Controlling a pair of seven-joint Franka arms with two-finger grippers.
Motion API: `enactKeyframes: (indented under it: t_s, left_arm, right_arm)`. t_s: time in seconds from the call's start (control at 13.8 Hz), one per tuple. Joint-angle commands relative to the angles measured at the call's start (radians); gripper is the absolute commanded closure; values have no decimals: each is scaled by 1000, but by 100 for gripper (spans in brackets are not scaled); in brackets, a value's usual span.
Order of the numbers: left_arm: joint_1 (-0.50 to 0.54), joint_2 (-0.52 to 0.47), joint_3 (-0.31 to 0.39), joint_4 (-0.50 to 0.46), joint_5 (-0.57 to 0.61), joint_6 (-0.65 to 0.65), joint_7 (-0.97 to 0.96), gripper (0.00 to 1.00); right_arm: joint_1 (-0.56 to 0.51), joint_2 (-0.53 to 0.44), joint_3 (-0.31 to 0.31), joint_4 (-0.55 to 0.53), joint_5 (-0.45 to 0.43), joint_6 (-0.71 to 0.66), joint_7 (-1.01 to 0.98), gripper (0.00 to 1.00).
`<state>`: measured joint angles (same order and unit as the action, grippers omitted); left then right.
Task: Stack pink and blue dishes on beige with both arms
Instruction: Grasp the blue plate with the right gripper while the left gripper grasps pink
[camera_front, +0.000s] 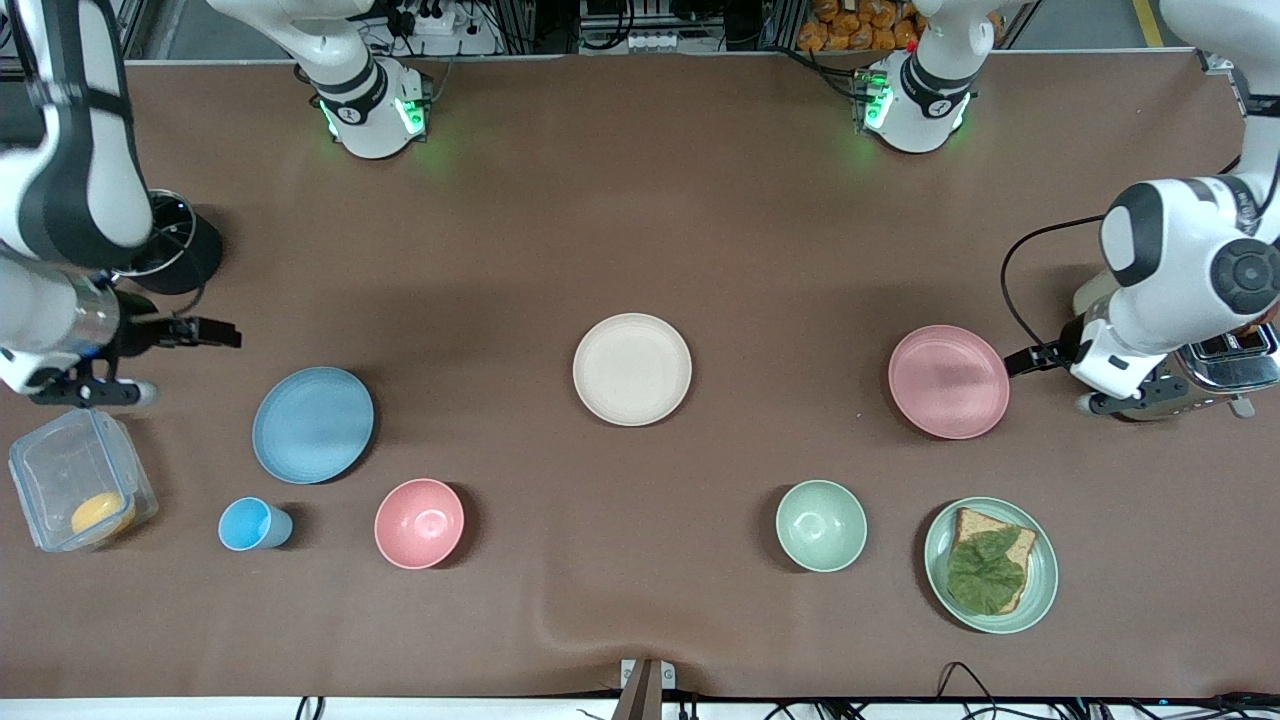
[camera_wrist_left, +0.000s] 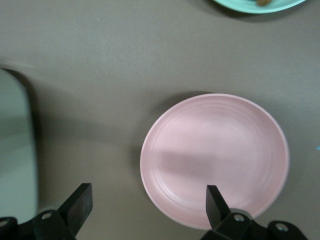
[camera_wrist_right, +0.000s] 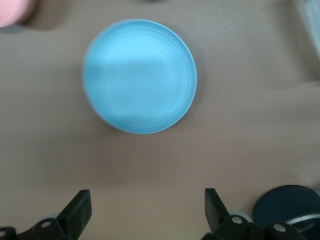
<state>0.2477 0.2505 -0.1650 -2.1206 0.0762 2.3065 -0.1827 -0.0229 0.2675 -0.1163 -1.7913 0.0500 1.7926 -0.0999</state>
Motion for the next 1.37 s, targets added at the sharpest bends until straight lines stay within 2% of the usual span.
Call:
enactKeyframes:
  t_s: [0.0, 0.22, 0.36, 0.43, 0.58, 0.72, 0.79, 0.87, 0.94, 1.3]
  left_arm:
    - [38, 68, -8, -27, 13, 118, 6, 0]
    - [53, 131, -10, -27, 11, 184, 5, 0]
    - [53, 162, -10, -27, 11, 217, 6, 1]
    - [53, 170, -10, -27, 11, 217, 5, 10]
    - [45, 171, -14, -27, 11, 217, 2, 46]
    - [45, 173, -14, -27, 11, 217, 2, 76]
    - [42, 174, -16, -27, 11, 217, 2, 89]
    - [42, 173, -17, -27, 11, 217, 2, 95]
    - [42, 173, -18, -27, 11, 217, 3, 100]
    - [42, 151, -25, -27, 11, 206, 11, 100]
  right_arm:
    - [-51, 80, 15, 6, 13, 63, -9, 0]
    - [-74, 166, 15, 6, 16, 142, -35, 0]
    - [-72, 214, 15, 9, 51, 181, -37, 0]
    - [-75, 240, 17, 9, 54, 209, -38, 0]
    - [-83, 283, 17, 12, 57, 240, -69, 0]
    - [-83, 315, 17, 12, 80, 289, -73, 0]
    - [-81, 328, 17, 12, 85, 306, -73, 0]
    - [-77, 337, 18, 12, 85, 321, -73, 0]
    - [-75, 344, 18, 10, 85, 336, -73, 0]
    - [-75, 390, 18, 12, 85, 474, -126, 0]
